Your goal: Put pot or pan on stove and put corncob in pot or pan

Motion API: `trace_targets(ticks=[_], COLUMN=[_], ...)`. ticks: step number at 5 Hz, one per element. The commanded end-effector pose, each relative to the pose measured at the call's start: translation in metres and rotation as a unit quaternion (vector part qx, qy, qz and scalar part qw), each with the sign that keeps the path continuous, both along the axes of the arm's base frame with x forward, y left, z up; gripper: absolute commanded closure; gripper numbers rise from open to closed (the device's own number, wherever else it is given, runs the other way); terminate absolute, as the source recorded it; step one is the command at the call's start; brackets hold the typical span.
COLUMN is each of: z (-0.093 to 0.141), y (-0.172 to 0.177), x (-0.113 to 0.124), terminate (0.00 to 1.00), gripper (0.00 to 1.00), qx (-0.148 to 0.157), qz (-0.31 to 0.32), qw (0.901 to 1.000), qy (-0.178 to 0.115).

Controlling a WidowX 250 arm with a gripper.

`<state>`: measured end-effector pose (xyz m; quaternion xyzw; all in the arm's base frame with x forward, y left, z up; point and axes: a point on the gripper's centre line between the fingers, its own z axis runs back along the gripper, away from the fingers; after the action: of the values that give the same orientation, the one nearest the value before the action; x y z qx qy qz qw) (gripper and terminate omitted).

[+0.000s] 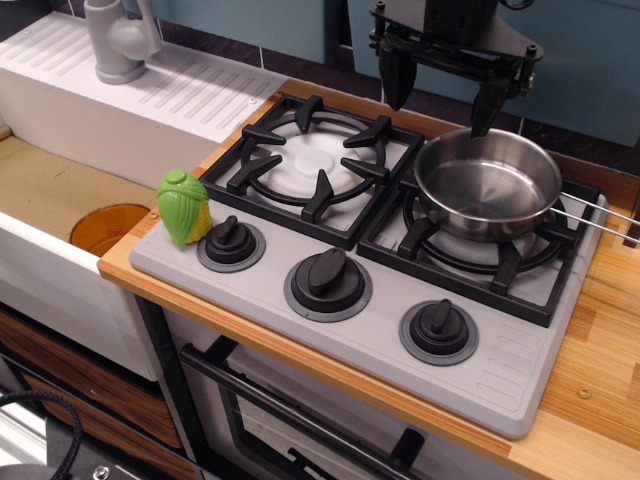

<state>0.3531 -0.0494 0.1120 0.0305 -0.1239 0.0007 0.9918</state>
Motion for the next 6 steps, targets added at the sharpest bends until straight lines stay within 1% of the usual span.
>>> trace_targets(ticks=[1, 3, 5, 6], z=[0.000, -0.024, -0.046, -0.051], y=[0.000, 0.000, 0.001, -0.002], x=[0.000, 0.006, 0.004, 0.002], terminate=[0.00, 0.00, 0.00, 0.00], gripper=[0.00, 0.00, 0.00, 0.00], qx=[0.000, -0.011, -0.017, -0.013], qz=[0.000, -0.005, -0.006, -0.002], qw=[1.0000, 0.9996, 0.9988, 0.9986], qy=[0.000, -0.024, -0.047, -0.051])
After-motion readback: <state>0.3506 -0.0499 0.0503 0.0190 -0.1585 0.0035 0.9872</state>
